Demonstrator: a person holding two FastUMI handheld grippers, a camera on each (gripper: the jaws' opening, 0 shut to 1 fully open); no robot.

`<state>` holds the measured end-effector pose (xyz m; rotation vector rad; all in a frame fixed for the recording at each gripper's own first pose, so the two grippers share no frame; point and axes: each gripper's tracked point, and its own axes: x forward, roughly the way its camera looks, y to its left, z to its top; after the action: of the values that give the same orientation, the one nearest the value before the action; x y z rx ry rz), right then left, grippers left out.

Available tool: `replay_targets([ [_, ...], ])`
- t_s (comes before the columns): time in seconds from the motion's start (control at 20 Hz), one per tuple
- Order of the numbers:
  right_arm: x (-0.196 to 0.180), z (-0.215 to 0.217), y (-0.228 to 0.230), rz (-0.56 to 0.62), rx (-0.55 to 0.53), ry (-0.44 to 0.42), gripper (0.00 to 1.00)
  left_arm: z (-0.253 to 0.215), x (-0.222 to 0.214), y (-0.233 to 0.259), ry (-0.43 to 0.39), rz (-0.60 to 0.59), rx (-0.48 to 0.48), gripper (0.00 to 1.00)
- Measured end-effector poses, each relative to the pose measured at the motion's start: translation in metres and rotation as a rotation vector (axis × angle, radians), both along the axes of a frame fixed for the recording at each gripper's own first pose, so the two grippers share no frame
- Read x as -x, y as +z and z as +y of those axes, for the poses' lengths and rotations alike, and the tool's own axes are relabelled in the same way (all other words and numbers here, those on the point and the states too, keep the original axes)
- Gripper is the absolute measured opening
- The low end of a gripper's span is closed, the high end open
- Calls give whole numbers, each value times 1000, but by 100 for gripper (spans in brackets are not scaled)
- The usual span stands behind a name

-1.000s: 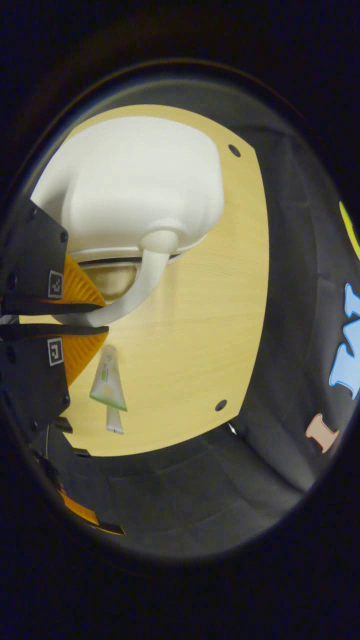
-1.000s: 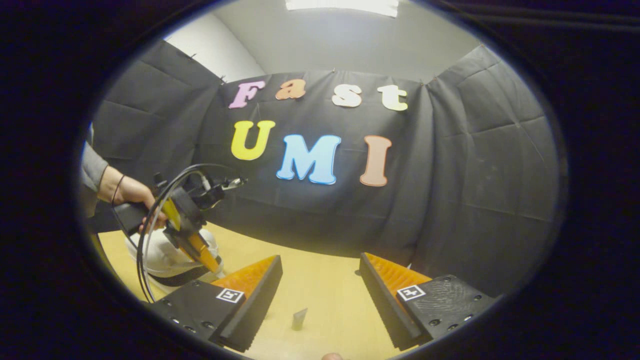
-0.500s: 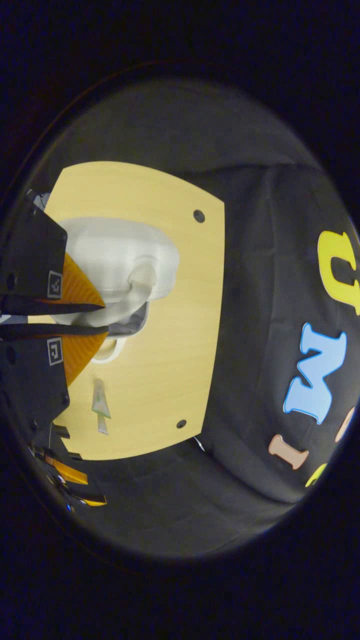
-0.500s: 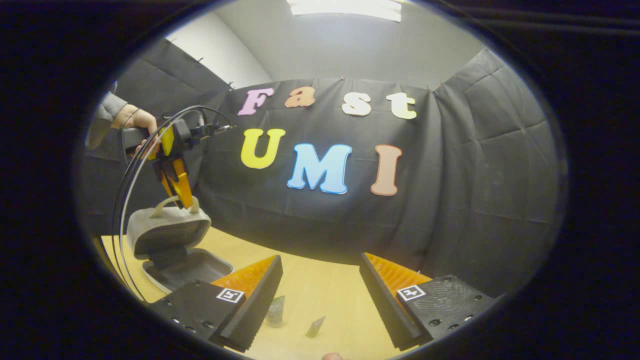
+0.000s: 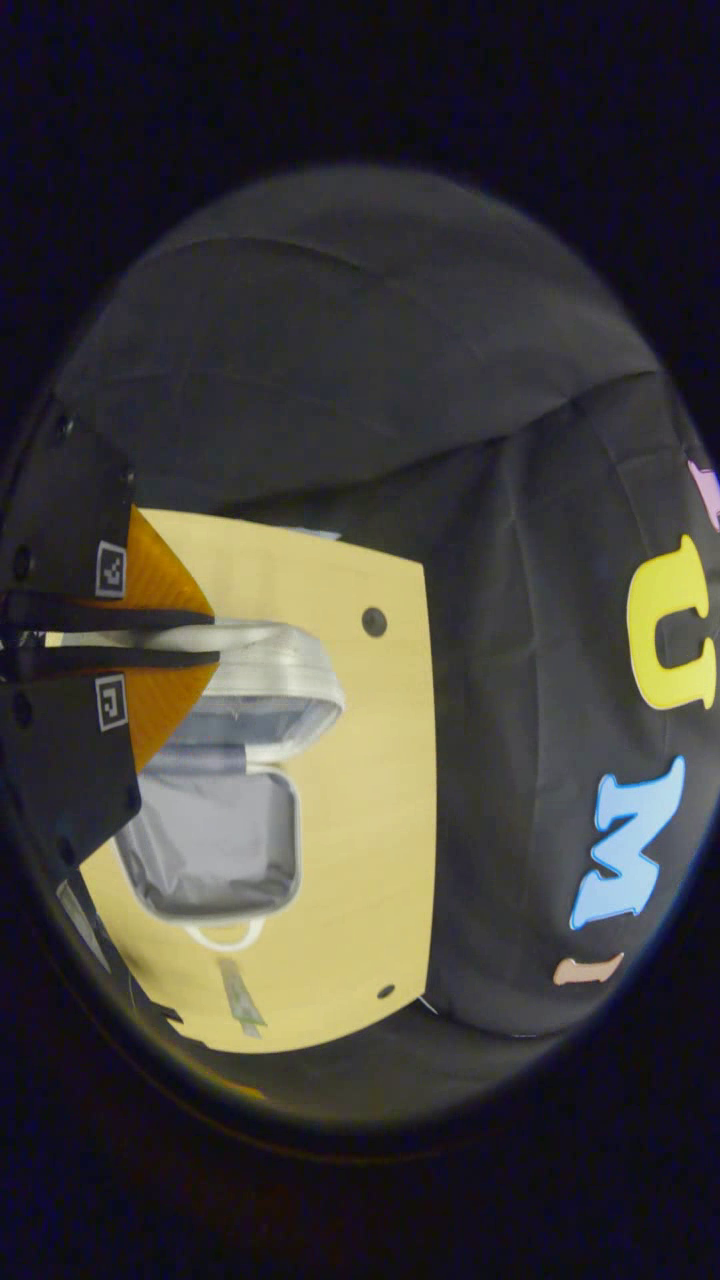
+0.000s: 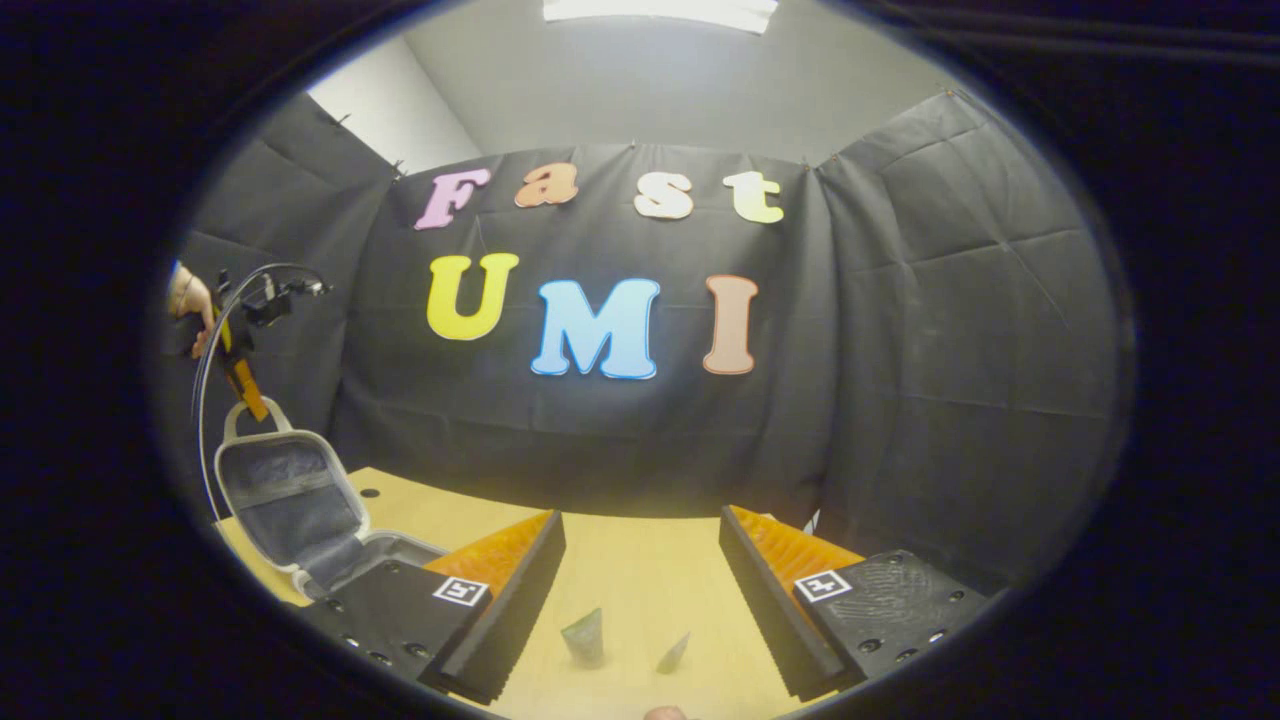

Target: First open the suitcase, pack the skin care products into it, and then close the suitcase.

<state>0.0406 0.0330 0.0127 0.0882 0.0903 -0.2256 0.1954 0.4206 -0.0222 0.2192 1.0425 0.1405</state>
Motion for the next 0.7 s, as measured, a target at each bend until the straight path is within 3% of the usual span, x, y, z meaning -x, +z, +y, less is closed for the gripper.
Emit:
replay_targets([
  [0.3,-2,25,11,33,-38,-36,95,121,3,-83,129,61,35,14],
  [0.7,0,40,3,111,-2,-53,94,184,2,-187,202,119,98,14],
])
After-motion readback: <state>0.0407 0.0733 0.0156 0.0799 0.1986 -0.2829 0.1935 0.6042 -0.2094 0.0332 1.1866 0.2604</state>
